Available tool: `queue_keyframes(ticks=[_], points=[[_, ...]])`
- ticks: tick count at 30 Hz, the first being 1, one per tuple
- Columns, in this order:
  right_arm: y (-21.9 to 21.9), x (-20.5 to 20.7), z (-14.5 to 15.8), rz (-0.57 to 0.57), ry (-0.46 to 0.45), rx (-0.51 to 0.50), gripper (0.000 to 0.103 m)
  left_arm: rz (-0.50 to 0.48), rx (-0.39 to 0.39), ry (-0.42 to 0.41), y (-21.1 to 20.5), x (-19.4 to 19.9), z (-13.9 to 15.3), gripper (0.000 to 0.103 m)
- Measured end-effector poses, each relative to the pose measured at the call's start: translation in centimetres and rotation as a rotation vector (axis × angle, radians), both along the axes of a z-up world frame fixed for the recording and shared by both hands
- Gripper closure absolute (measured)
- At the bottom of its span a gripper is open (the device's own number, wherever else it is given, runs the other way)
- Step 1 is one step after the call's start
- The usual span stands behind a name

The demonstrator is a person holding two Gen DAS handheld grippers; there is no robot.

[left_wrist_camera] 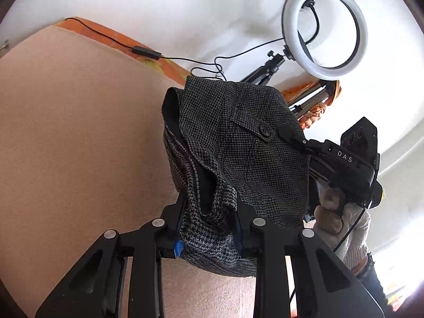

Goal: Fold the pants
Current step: 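Grasp the folded pants bundle with the left gripper and lift it, then carry the bundle with the left gripper onto the stack of dark clothes and release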

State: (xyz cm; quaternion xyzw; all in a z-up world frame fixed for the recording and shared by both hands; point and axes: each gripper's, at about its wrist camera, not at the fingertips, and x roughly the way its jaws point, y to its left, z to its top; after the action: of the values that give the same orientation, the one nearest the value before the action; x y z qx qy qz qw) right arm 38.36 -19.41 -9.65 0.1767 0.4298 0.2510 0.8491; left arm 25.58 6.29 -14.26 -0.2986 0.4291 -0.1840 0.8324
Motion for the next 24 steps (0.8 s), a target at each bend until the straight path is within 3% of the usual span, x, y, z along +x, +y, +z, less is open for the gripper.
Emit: queue_keyframes(ticks=[13,24], points=[[-12.5,-4.0,6.3,-0.116,-0.09,-0.04,0.089,-0.186,-0.015,-0.092,-11.9,1.4,3.9,0.077],[-23.9,-4.4,10.7,-0.238,-0.171,-0.111,0.089,-0.336,0.003,-0.173,-24.8,5.1,6.8,0.077]])
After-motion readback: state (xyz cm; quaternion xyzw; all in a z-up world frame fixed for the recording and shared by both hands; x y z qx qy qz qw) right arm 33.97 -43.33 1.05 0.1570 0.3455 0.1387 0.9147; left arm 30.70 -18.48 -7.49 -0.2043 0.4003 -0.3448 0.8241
